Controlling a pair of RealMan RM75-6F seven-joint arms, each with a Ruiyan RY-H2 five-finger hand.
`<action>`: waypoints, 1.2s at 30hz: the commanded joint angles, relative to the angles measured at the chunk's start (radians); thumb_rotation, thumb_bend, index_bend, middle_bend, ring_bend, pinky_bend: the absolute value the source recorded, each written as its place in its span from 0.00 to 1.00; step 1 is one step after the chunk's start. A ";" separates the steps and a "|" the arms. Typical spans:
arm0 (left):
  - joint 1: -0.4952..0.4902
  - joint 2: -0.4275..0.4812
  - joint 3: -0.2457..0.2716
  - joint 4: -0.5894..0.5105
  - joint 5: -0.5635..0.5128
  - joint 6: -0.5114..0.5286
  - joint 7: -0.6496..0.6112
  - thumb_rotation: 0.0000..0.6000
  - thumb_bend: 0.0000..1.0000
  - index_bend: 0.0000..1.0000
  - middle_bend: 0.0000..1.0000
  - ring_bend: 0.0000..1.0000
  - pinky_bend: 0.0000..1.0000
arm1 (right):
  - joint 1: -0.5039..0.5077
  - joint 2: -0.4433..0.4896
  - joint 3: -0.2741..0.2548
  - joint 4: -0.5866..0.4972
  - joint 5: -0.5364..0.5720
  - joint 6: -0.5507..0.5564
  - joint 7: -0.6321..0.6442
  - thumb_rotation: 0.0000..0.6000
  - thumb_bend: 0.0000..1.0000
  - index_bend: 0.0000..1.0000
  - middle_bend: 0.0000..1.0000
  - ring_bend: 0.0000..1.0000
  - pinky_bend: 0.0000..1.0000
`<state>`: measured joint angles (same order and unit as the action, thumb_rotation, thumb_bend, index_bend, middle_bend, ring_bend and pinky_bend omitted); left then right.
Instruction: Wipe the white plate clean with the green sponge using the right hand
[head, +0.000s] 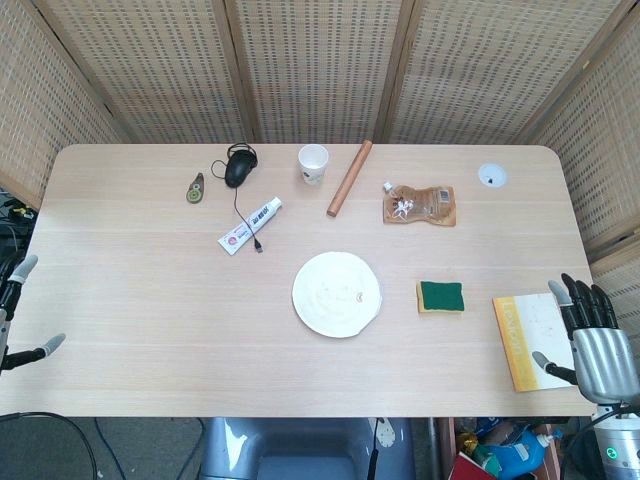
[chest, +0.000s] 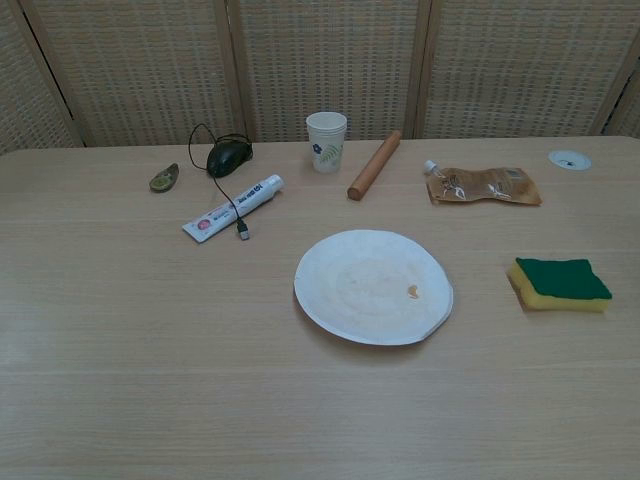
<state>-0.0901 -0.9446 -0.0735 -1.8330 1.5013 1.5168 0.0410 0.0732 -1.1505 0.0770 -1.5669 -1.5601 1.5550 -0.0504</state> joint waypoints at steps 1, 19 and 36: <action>-0.003 -0.008 -0.002 0.008 0.005 0.003 0.005 1.00 0.00 0.00 0.00 0.00 0.00 | 0.001 0.000 -0.001 0.001 0.000 -0.003 0.000 1.00 0.00 0.00 0.00 0.00 0.00; -0.031 -0.047 -0.017 0.031 -0.037 -0.037 0.047 1.00 0.00 0.00 0.00 0.00 0.00 | 0.228 -0.084 0.004 0.100 -0.047 -0.322 0.038 1.00 0.00 0.05 0.02 0.00 0.03; -0.071 -0.095 -0.050 0.068 -0.144 -0.094 0.114 1.00 0.00 0.00 0.00 0.00 0.00 | 0.462 -0.351 0.071 0.380 0.118 -0.624 -0.055 1.00 0.00 0.17 0.16 0.08 0.20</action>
<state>-0.1604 -1.0391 -0.1231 -1.7646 1.3584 1.4234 0.1549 0.5183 -1.4757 0.1368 -1.2159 -1.4608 0.9409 -0.0946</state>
